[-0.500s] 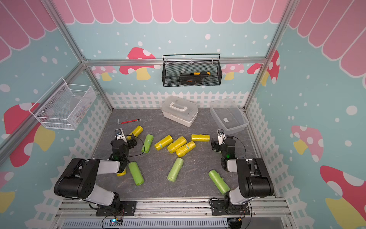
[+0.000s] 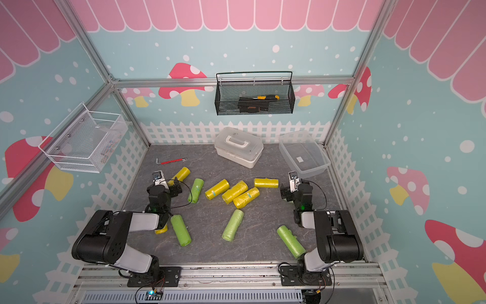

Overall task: Put the roll of trash bags into the storage box
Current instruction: Adjust the storage box at the center of the board.

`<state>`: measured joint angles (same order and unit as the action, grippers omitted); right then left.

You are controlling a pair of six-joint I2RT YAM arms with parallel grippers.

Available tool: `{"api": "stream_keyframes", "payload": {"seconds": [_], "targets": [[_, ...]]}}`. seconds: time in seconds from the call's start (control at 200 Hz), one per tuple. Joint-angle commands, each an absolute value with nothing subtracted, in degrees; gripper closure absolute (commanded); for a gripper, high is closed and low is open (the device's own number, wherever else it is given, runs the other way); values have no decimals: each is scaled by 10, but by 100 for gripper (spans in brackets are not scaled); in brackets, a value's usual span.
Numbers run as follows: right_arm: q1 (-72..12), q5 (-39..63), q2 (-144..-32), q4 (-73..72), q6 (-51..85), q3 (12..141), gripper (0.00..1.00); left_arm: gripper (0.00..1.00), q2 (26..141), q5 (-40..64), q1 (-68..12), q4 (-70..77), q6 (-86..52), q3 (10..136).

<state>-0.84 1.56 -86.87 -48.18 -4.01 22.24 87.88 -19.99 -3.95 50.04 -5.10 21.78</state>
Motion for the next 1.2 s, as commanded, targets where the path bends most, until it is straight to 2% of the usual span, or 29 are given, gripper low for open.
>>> {"api": "stream_keyframes", "payload": {"seconds": [0.0,0.63,0.796,0.866,0.986,1.076,1.196], "targets": [[-10,18,-869,-487,-39,221,1,1,879,-209,-41,512,-42,221],[-10,17,-868,-490,-39,220,1,1,881,-209,-42,510,-43,222],[-11,-20,-848,-473,-22,224,1,1,881,-209,-42,511,-42,222],[-11,-26,-813,-398,-16,250,1,1,881,-209,-42,511,-42,222],[-9,-86,-758,-90,43,386,1,1,881,-209,-42,511,-42,222],[-1,-114,-776,82,86,499,1,1,880,-208,-42,511,-42,222],[8,-124,-823,194,131,619,1,1,881,-209,-41,511,-42,222]]}}
